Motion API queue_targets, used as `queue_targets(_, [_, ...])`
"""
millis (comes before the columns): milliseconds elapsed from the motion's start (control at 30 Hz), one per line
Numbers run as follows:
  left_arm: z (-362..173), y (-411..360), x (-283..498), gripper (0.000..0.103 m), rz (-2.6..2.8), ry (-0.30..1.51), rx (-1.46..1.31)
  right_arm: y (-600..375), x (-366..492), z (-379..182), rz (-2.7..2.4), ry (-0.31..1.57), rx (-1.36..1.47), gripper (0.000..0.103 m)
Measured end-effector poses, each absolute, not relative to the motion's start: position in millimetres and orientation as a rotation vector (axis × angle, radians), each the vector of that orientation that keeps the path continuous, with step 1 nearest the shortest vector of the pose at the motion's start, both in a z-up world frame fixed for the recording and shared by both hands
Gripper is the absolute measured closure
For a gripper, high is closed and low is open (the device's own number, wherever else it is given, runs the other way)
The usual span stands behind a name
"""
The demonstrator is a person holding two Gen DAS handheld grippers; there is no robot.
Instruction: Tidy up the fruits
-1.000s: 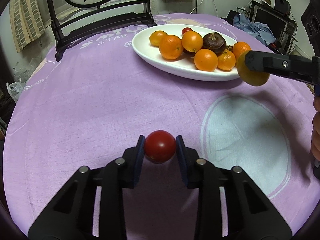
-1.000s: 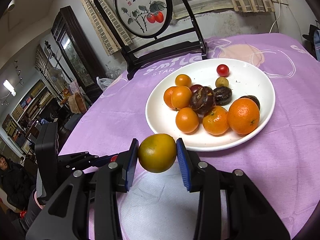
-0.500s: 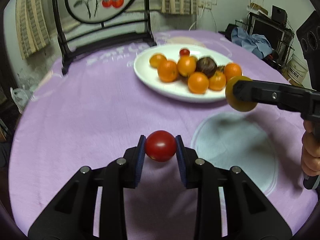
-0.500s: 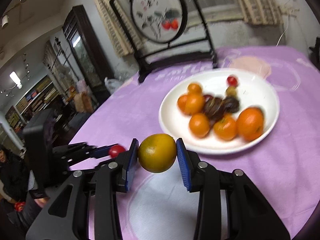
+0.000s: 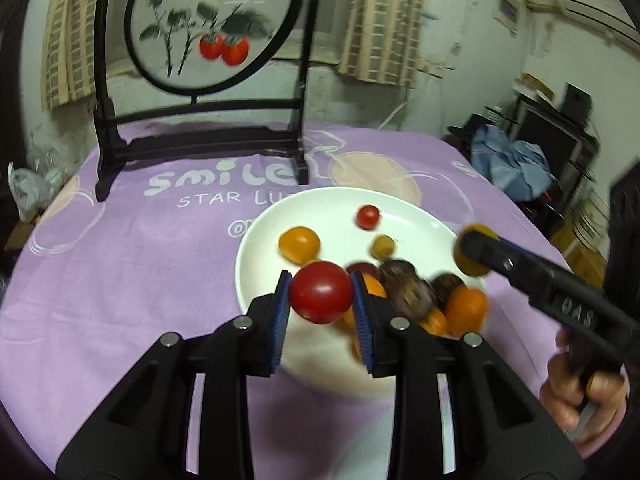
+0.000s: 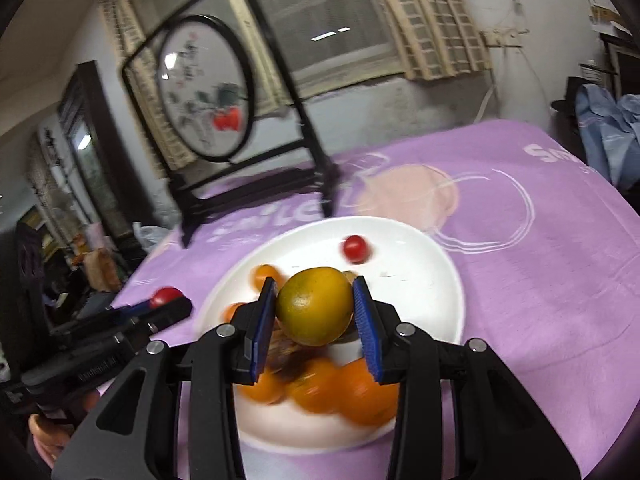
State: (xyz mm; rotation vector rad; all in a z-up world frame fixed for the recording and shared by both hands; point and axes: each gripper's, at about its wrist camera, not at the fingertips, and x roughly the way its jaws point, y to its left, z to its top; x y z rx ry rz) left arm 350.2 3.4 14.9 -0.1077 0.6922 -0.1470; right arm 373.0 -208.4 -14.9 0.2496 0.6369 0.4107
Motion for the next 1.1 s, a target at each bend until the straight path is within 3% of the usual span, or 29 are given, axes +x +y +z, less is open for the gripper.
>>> queue_targets(200, [0,5,392,0.073,-0.110,0.746,-0.161,-205,386,-25,0.414,0.674,0.220,0.063])
queue_targets(267, [-6,1,396,0.071,-0.091,0.764,-0.149,-202,386,-25,0.439,0.701,0.206,0.055])
queue_targets(300, [-7,1,397,0.058,-0.080,0.768,-0.141,-201,384,-23,0.442,0.701,0.201,0.047])
queue_targets(333, [-6,1,396,0.034,-0.059,0.768,-0.132,-201,380,-18,0.440,0.693,0.196,0.041])
queue_targets(367, [-3,2,393,0.027,-0.024,0.751,-0.122,-202,376,-11,0.436,0.675,0.195,0.040])
queue_targets(467, [18,6,381,0.014,0.032,0.700,-0.112,-206,359,9,0.461,0.648,0.193,0.038])
queue_targets(567, [39,11,356,0.006,0.033,0.671,-0.138,-208,339,22,0.483,0.647,0.175,0.005])
queue_targets(600, [46,13,343,0.003,0.030,0.661,-0.140,-209,329,24,0.489,0.639,0.162,0.001])
queue_targets(800, [60,16,271,0.002,0.047,0.627,-0.066,-213,256,13,0.514,0.612,0.002,0.001])
queue_targets(1100, [9,14,191,0.002,0.057,0.722,-0.054,-232,189,-24,0.505,0.697,-0.059,0.001])
